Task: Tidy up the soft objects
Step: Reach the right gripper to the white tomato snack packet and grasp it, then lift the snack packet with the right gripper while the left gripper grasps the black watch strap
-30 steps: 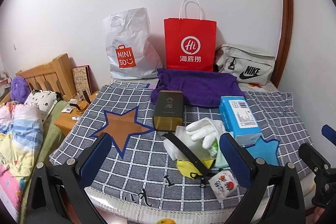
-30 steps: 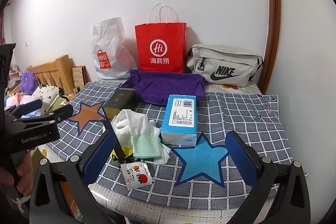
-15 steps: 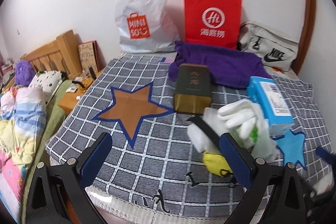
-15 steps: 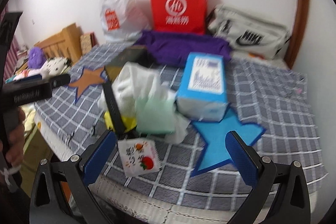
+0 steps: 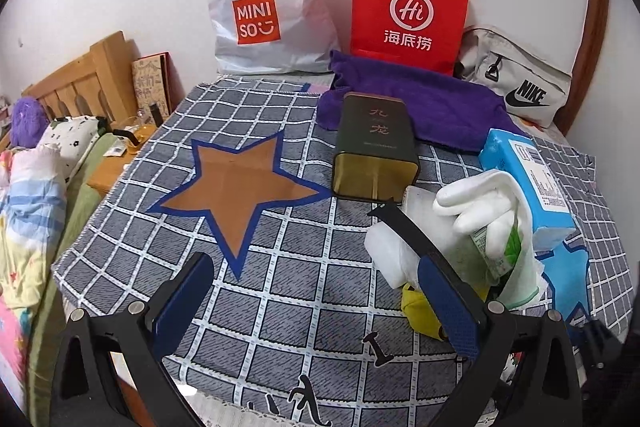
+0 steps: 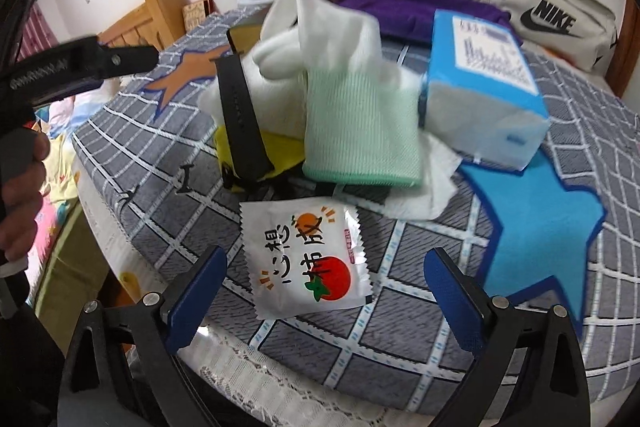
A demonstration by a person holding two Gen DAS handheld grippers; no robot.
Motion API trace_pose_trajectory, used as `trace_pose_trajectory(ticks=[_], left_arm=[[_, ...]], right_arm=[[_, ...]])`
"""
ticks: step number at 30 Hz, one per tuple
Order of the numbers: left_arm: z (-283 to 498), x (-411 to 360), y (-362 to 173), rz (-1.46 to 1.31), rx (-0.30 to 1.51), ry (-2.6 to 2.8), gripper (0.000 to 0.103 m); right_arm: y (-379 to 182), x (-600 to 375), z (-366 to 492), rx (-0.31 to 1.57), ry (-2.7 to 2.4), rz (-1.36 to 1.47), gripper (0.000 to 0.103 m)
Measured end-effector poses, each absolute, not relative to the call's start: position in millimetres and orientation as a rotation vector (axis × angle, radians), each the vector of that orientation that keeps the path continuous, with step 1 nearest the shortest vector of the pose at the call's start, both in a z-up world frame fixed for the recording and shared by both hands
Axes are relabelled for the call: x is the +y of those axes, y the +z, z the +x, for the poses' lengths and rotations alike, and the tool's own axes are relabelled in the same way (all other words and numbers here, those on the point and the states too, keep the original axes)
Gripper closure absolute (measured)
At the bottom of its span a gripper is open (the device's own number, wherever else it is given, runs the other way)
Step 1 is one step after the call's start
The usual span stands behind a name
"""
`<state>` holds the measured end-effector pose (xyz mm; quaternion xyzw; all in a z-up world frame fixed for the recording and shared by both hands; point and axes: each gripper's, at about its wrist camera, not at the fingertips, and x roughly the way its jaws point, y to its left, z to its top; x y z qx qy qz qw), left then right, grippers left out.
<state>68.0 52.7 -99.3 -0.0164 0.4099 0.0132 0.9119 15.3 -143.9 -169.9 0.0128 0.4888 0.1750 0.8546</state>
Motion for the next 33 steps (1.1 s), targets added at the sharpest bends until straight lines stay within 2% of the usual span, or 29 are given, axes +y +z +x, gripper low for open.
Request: trace_pose_trajectory(ticks=[3, 9, 12, 18, 28, 33], left_arm=[[71, 54, -104, -0.041, 0.853, 0.017, 0.000], [75, 57, -110, -0.042, 0.875, 0.021, 0.000], [74, 57, -111, -0.045, 0.875, 0.017, 0.000], [70, 53, -109, -0.042, 0.865, -0.005, 0.000], [69, 35, -111, -0.035, 0.874, -0.062, 0.003], [76, 23, -119, -0.040, 0.891, -0.097, 0.014]], right_arm=[[-176, -136, 15, 1.027, 0.355, -0.004, 0.010], [-172, -133, 11, 0.987, 0.345, -0.073, 0.047], [-169, -140, 12, 1.001, 0.372, -0.057, 0.060], [-166, -157, 10, 0.999, 0.373, 0.008, 0.065], [-143, -183, 4, 0.928, 0.339, 0.029, 0.065], [-139, -204, 7, 0.909, 0.297, 0.056, 0.065]])
